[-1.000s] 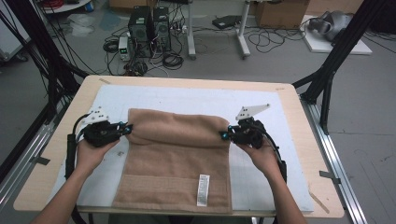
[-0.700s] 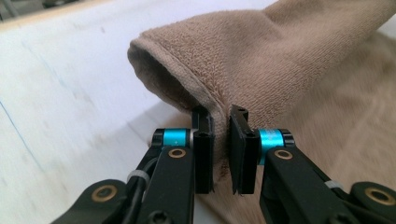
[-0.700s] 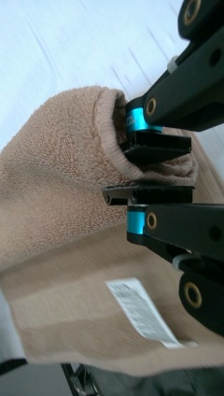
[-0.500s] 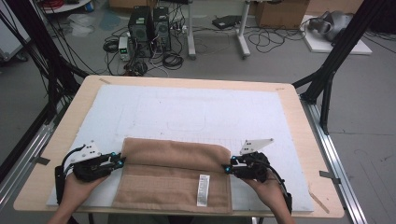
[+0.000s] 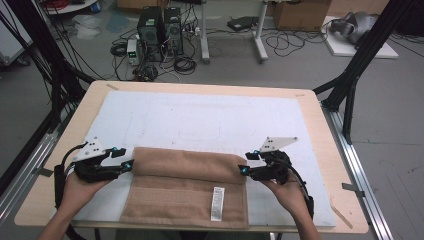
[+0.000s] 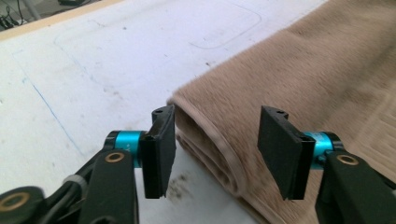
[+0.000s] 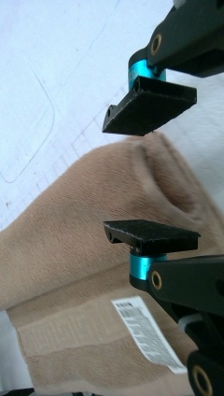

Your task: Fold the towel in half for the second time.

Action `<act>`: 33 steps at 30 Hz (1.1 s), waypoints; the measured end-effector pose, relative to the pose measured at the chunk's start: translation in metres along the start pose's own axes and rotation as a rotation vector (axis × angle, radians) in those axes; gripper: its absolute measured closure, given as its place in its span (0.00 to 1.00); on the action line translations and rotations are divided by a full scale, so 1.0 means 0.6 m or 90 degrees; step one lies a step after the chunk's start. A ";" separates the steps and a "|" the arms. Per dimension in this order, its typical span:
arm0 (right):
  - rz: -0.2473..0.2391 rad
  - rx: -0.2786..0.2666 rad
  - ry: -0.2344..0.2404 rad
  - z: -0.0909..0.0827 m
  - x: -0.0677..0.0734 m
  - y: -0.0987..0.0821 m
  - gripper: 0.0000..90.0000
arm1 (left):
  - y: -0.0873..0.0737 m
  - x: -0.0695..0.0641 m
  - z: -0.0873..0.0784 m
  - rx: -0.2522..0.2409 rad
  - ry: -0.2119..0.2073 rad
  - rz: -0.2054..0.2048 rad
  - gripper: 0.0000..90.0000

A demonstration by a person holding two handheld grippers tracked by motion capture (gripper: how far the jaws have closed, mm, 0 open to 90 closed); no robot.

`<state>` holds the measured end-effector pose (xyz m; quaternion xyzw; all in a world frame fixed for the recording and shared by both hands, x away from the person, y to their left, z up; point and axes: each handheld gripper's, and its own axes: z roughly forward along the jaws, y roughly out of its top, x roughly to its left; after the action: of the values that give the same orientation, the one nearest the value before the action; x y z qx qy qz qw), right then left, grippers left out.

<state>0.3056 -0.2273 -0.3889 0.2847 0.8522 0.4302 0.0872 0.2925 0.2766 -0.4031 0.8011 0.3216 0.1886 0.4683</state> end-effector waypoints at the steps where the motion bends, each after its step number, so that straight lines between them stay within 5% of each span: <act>1: 0.004 0.001 0.007 0.008 -0.004 0.003 0.48 | 0.002 0.001 0.002 0.001 0.000 0.001 0.48; 7: 0.009 0.023 0.028 0.043 -0.015 0.016 0.46 | 0.008 0.024 0.037 0.026 0.004 -0.016 0.40; 10: 0.012 0.040 0.040 0.057 -0.018 0.017 0.53 | 0.003 0.034 0.053 0.058 -0.020 -0.037 0.43; 12: 0.012 0.049 0.050 0.064 -0.019 0.015 0.60 | -0.001 0.037 0.062 0.070 -0.059 -0.049 0.54; 17: -0.005 0.053 0.073 0.061 -0.014 0.011 0.85 | 0.002 0.030 0.057 0.054 -0.077 -0.031 0.94; 23: -0.026 0.037 0.081 0.038 0.003 0.023 0.88 | 0.008 0.012 0.007 -0.007 -0.079 -0.021 0.96; 28: -0.062 0.006 0.102 -0.007 0.045 0.026 0.87 | -0.005 -0.026 -0.051 -0.044 -0.099 0.003 0.96; 33: -0.095 -0.019 0.117 -0.048 0.093 0.004 0.75 | -0.027 -0.061 -0.104 -0.057 -0.097 0.015 0.70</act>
<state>0.2491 -0.2149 -0.3639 0.1786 0.8688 0.4596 0.0450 0.2230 0.2965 -0.3865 0.7950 0.2670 0.1471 0.5244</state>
